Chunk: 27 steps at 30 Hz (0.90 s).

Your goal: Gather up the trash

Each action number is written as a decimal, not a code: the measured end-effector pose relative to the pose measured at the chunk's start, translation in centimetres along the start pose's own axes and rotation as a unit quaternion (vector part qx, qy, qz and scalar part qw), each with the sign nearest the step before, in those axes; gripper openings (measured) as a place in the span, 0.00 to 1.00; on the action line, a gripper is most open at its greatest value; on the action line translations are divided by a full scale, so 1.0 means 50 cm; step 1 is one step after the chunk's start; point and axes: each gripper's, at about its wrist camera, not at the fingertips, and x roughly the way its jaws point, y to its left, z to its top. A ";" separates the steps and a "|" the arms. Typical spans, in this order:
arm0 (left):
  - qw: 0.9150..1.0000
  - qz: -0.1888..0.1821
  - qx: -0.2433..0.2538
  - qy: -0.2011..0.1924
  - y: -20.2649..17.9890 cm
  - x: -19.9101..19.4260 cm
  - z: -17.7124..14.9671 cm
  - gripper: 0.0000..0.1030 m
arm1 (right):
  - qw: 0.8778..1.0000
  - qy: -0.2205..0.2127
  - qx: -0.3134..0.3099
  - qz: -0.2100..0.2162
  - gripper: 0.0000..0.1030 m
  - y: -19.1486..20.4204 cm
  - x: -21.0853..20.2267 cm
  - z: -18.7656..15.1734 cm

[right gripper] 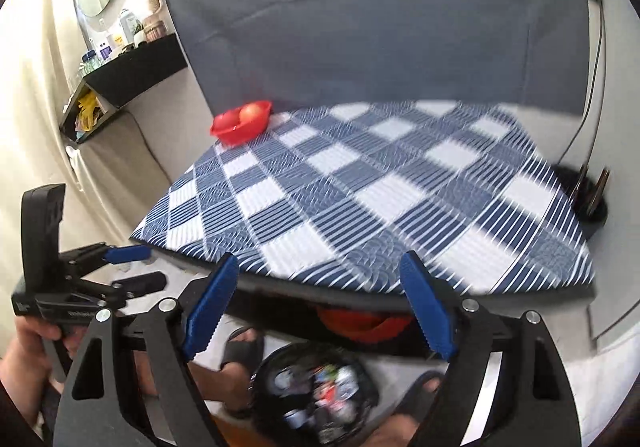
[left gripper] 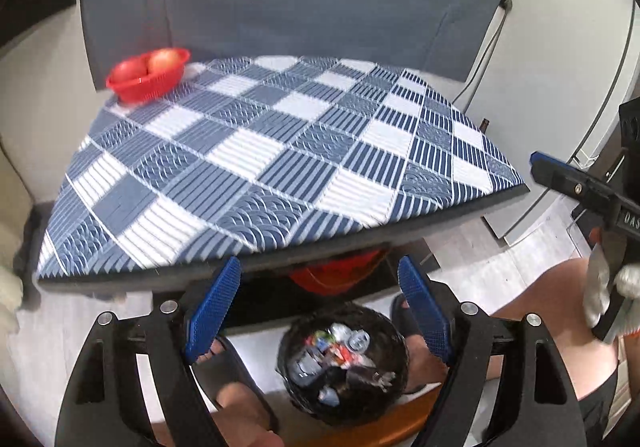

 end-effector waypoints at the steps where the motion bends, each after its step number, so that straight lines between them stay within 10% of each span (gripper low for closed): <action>1: 1.000 0.001 0.003 -0.002 0.002 -0.001 0.004 0.82 | 1.000 -0.007 -0.003 -0.004 0.87 -0.009 -0.005 0.010; 16: 0.998 0.018 0.018 -0.057 0.056 0.014 0.075 0.93 | 0.996 -0.048 -0.021 -0.070 0.96 -0.102 0.021 0.058; 27: 0.998 0.010 0.004 -0.068 0.060 0.024 0.074 0.93 | 0.998 -0.021 -0.040 -0.035 0.96 -0.075 0.066 0.058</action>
